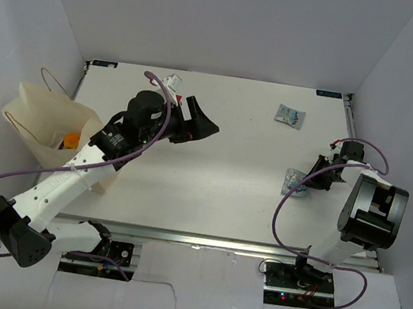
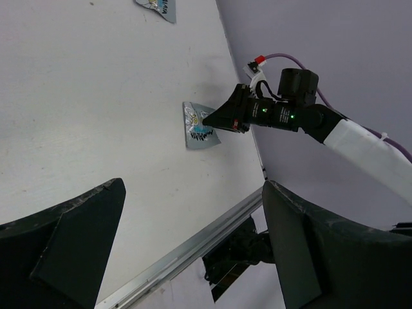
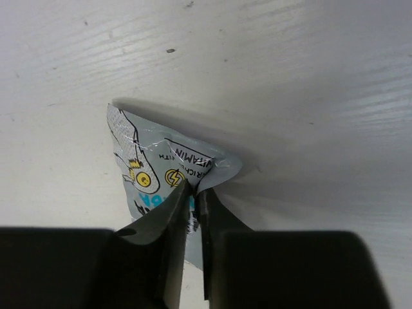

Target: Place the snacks into the paper bag

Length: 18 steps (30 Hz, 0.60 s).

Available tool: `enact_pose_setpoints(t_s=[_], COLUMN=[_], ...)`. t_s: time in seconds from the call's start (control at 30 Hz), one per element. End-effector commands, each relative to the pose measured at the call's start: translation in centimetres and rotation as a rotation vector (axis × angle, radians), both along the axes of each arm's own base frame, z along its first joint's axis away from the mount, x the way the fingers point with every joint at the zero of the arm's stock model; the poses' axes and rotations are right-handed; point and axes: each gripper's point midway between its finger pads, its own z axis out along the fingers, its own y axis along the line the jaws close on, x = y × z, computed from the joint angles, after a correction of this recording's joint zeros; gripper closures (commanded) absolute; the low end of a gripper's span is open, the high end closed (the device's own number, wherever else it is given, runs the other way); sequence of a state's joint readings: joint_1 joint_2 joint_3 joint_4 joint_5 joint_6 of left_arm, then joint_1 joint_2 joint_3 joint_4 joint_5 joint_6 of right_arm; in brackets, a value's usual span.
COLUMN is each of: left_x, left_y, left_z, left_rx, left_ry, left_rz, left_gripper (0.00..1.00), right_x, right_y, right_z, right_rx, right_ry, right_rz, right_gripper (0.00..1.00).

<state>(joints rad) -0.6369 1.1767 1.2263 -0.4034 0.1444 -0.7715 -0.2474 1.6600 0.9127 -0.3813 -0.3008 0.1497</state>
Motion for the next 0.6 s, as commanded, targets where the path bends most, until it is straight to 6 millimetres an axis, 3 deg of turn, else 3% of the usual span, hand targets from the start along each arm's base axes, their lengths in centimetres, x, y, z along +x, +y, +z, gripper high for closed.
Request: enact_pose_setpoints(t_s=[0.0,0.03,0.1,0.13,0.2,0.27,0.3,0.33,0.47,0.53,0.57], left_x=[-0.1,-0.2,-0.5,-0.7,-0.8,-1.5,-1.3,-1.6,-1.2,-1.2,-0.9], left_y=[-0.8,-1.0,-1.8,-1.9,-2.7,-3.4,-4.0,-4.5,-6.3,-7.4,-8.1], left_z=[-0.4,-1.6,-1.7,-3.2,-2.9,-4.5,-3.5,-4.2,-6.4,-6.4,-7.6], left_rx=[-0.076,-0.079,-0.138,-0.140,-0.202,-0.247,-0.297,-0.318,-0.288,-0.284,-0.265], left_ry=[0.052,0.074,0.080,0.107,0.086,0.143,0.103,0.143,0.197,0.200,0.224], left_rz=[-0.003,-0.011,-0.039,-0.050,-0.081,-0.119,-0.144,-0.169,-0.215,-0.245,-0.255], left_gripper=[0.02,0.02,0.02,0.02,0.02,0.02,0.02,0.02,0.02,0.02,0.03], right_x=[-1.3,-1.1,-0.7,-0.5,-0.3,-0.2,-0.1,0.0,0.0,-0.1,-0.2], right_y=[1.1,1.8,2.7,3.9,5.1,6.7,7.2,8.1,10.0,11.5,12.1], right_z=[-1.4,-0.8,0.2,1.4,3.0,5.3,6.1,7.5,10.8,12.5,13.0], right_rx=[0.041,0.072,0.117,0.179,0.239,0.329,0.358,0.412,0.506,0.540,0.548], right_ry=[0.035,0.000,-0.054,-0.111,-0.183,-0.266,-0.294,-0.334,-0.401,-0.418,-0.424], right_rz=[0.052,0.099,0.158,0.220,0.288,0.351,0.372,0.408,0.492,0.543,0.559], right_gripper=[0.88,0.89,0.92,0.92,0.92,0.92,0.92,0.92,0.92,0.92,0.92])
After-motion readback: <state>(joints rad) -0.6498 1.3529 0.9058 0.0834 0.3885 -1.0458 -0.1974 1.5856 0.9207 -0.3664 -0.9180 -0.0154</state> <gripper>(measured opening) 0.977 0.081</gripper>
